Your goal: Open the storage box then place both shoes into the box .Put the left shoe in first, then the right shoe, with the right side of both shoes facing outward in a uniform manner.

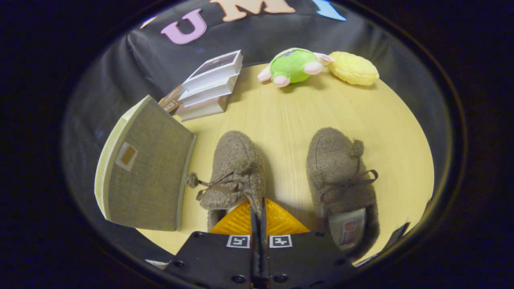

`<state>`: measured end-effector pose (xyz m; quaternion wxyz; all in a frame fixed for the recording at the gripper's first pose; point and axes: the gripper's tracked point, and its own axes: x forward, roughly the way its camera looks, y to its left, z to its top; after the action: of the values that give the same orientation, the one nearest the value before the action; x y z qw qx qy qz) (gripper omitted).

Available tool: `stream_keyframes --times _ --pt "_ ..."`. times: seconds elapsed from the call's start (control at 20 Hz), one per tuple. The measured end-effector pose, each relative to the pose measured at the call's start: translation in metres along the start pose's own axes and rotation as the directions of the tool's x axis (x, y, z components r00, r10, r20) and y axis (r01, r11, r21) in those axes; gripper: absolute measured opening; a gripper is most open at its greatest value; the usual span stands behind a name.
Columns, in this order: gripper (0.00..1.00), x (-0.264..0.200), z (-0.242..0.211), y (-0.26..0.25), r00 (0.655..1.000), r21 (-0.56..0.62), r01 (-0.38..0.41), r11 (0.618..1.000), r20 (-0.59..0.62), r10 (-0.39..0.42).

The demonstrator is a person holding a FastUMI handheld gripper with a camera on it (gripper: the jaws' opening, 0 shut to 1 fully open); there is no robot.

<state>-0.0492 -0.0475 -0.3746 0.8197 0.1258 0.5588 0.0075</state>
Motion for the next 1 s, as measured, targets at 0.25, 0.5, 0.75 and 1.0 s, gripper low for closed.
stream_keyframes --times 0.25,0.5,0.75,1.0 --pt "0.04 -0.023 0.018 0.019 0.999 0.084 -0.036 0.996 0.02 0.035" --pt "0.04 -0.054 0.049 0.053 0.995 0.121 -0.081 0.989 0.073 0.073" --pt "0.04 -0.085 0.084 0.094 0.983 0.126 -0.14 0.982 0.133 0.123" --pt "0.04 -0.102 0.11 0.142 0.966 0.101 -0.193 0.976 0.194 0.171"
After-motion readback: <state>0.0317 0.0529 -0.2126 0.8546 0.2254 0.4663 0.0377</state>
